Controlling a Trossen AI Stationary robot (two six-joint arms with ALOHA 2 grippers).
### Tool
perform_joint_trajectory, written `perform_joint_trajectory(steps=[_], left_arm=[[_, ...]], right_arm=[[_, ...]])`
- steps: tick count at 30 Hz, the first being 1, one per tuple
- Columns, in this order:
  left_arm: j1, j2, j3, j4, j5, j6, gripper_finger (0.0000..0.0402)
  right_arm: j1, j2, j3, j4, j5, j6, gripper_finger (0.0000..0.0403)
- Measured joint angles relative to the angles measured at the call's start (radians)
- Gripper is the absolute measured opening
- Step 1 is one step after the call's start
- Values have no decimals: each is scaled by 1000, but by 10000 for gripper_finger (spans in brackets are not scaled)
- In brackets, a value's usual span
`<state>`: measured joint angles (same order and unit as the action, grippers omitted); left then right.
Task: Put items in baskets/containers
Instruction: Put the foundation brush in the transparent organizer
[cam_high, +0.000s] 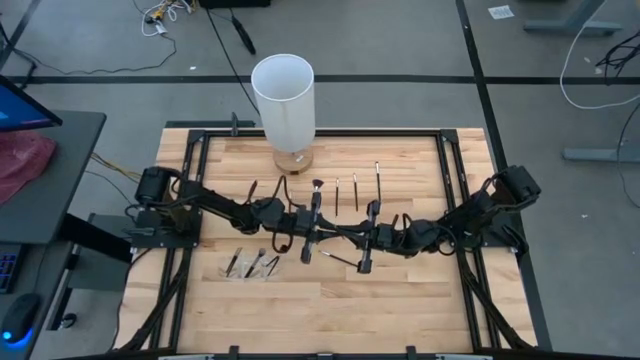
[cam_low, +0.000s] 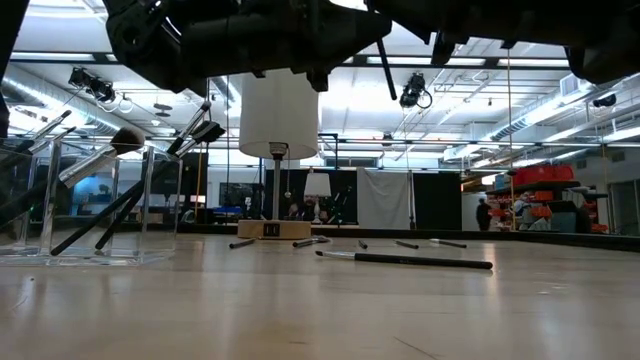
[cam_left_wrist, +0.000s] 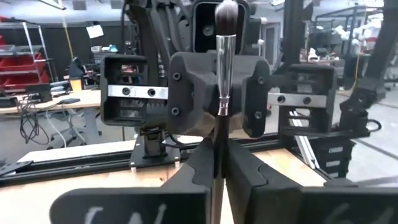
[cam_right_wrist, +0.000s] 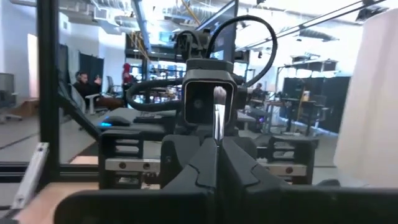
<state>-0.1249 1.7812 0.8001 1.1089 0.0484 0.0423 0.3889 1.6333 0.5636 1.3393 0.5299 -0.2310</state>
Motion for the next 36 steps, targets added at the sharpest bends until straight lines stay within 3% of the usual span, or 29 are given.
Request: perform_joint_trajectory(steps=[4, 8, 12, 16, 23, 29, 36], left_arm=[[-30, -13, 0, -38, -38, 27, 17], [-48, -99, 0, -184, -91, 30, 17], [-79, -233, 0, -412, -130, 23, 17], [-133, -404, 0, -659, -214, -13, 17], [-281, -670, 0, -1091, -391, -253, 17], [-429, -742, 0, -1399, -551, -504, 19], [-514, -741, -104, -1456, -610, -777, 23]], right_arm=[[10, -1, 0, -23, -4, 13, 13], [43, -34, 0, -36, 117, -4, 46], [88, -96, 0, -81, 250, -57, 90], [118, -131, 0, -141, 305, -74, 129], [126, -131, -1, -276, 297, -9, 164], [121, -131, -1, -335, 289, 37, 163], [121, -131, -1, -334, 289, 37, 153]])
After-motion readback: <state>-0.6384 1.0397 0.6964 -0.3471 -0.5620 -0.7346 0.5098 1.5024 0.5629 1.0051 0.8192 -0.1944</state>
